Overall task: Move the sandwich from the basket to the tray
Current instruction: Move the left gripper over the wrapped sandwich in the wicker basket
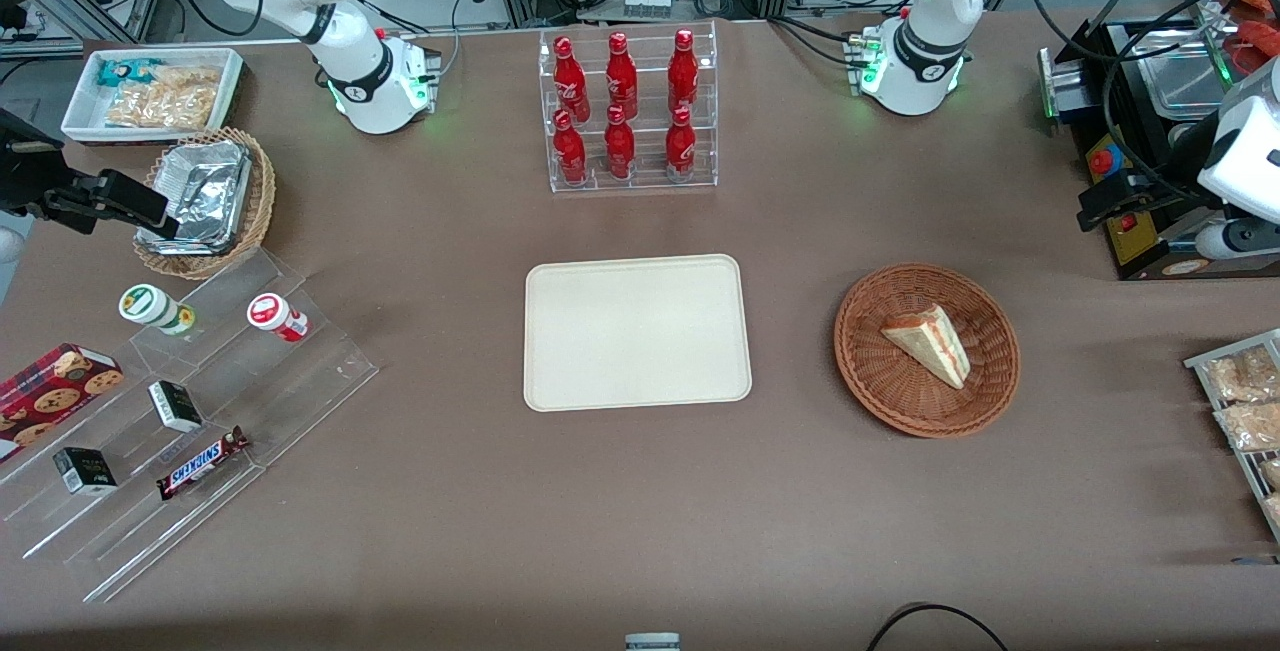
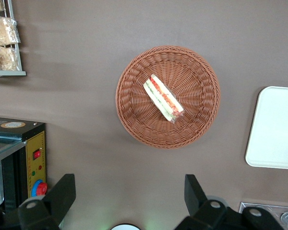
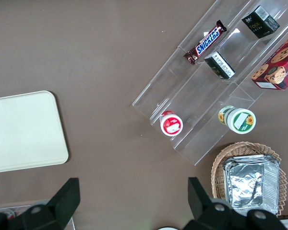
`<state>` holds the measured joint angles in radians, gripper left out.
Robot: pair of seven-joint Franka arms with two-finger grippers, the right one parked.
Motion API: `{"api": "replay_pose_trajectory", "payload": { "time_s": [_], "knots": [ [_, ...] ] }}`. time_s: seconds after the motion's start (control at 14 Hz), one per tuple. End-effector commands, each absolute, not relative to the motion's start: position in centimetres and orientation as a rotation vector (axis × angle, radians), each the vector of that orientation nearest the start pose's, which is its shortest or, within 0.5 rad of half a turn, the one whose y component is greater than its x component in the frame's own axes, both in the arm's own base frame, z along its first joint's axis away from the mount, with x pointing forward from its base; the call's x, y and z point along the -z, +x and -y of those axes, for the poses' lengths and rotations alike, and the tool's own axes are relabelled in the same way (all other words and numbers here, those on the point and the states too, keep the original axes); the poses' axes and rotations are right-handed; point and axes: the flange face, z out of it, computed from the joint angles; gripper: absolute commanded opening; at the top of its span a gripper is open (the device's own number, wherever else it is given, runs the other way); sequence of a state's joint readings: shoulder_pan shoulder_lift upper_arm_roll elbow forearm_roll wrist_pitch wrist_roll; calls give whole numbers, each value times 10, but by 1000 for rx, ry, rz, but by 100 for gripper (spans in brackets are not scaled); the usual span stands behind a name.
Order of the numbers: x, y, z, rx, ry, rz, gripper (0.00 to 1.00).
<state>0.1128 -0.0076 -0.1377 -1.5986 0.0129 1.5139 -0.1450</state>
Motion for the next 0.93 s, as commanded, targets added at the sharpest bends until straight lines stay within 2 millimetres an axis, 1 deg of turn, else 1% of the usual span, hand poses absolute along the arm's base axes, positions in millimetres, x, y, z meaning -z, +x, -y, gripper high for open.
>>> {"api": "replay_pose_trajectory", "payload": {
  "time_s": [0.0,0.14,0.36,0.5,0.57,0.64,0.71,0.79,0.86],
  "knots": [
    [-617,545,13,-112,-3124,166,100],
    [-615,545,12,-119,-3124,182,100],
    [-606,548,13,-145,-3118,185,100],
    [-579,551,13,-213,-3108,212,100],
    [-562,553,14,-236,-3100,258,100],
    [-547,555,17,-226,-3094,293,100],
    [-527,555,20,-205,-3083,367,100],
    [-513,555,24,-191,-3072,439,100],
    [-495,555,27,-170,-3052,547,100]
  ]
}}
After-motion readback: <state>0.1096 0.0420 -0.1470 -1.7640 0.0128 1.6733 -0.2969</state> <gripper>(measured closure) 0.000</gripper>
